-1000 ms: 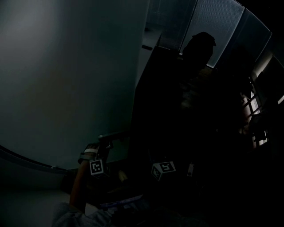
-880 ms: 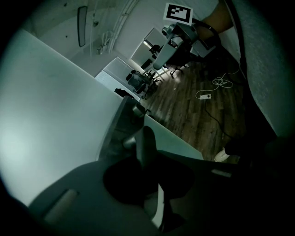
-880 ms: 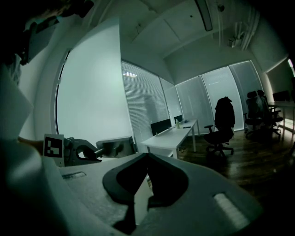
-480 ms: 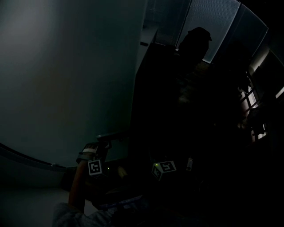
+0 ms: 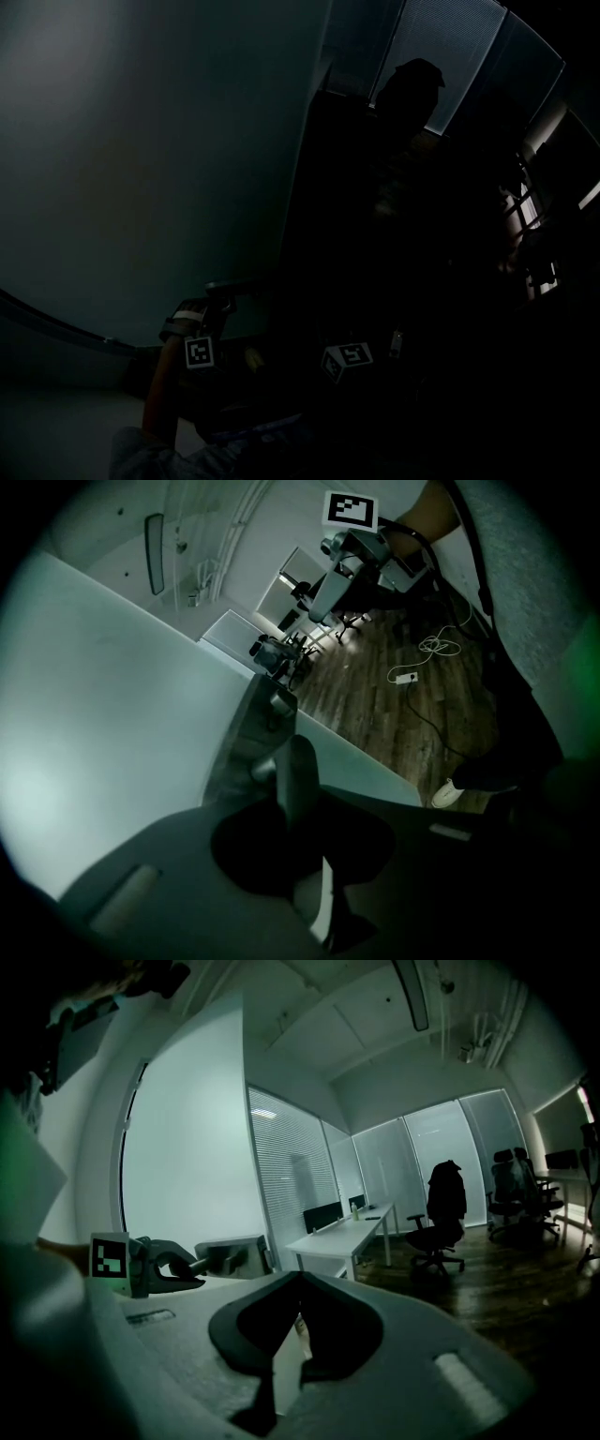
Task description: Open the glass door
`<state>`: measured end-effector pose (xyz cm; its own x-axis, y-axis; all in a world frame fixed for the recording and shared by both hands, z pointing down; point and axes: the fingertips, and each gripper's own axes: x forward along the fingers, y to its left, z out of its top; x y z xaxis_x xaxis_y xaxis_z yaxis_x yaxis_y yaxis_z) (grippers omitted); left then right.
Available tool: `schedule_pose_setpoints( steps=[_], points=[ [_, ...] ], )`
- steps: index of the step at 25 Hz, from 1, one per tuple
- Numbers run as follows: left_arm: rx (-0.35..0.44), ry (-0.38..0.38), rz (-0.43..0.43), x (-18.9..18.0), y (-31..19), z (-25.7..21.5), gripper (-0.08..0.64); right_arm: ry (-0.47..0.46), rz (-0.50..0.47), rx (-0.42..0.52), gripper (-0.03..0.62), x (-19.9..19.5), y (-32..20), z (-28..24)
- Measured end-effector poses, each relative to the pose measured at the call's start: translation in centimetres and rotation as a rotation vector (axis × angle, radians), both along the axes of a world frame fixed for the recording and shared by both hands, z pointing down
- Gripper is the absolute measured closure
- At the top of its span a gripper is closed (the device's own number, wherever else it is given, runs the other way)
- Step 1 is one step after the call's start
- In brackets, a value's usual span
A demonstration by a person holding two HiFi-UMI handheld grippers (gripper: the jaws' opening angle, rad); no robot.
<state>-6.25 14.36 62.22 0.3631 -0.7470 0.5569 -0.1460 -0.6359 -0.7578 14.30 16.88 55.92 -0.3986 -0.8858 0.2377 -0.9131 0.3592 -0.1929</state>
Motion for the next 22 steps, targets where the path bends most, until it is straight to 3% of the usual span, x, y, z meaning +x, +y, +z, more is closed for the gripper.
schedule_pose_setpoints(
  steps=[7, 22],
  points=[
    [0.020, -0.003, 0.007, 0.5, 3.8, 0.5, 0.522, -0.003, -0.002, 0.000, 0.591, 0.6, 4.2, 0.9],
    [0.025, -0.019, 0.024, 0.6, 4.7, -0.3, 0.522, 0.006, 0.019, -0.008, 0.591, 2.3, 6.3, 0.2]
  ],
)
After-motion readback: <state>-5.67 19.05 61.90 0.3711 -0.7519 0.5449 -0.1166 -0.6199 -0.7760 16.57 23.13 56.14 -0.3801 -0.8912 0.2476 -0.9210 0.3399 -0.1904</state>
